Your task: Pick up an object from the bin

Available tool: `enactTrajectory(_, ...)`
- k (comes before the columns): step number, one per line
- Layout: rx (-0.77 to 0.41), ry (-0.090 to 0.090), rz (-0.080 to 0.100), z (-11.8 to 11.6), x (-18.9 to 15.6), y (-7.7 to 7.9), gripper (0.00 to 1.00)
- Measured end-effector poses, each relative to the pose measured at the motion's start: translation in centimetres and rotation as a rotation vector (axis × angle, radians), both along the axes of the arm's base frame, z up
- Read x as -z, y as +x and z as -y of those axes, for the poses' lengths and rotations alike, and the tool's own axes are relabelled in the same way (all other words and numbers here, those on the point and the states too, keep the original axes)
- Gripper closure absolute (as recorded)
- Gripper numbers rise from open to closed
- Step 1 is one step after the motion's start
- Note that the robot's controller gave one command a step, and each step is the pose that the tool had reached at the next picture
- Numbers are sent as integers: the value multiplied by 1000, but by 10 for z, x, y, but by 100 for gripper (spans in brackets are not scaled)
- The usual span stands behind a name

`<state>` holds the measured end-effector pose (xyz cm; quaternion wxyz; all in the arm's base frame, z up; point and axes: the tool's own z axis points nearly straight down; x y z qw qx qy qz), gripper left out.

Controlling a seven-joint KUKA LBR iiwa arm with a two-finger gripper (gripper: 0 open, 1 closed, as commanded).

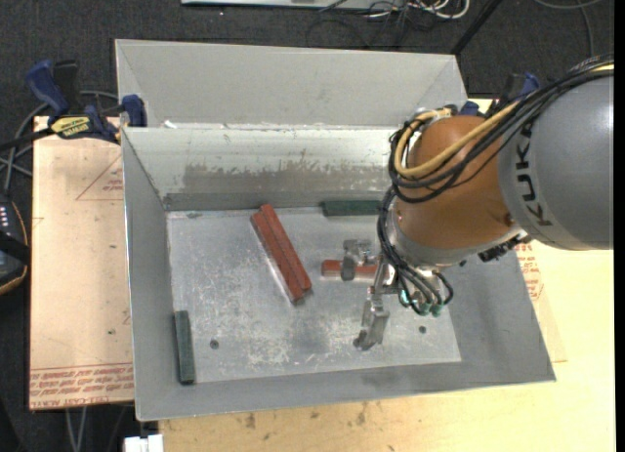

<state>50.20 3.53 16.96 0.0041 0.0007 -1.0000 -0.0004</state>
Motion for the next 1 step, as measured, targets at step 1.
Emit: enactTrajectory(1, -99, -2, 17, 48, 6, 95, 0)
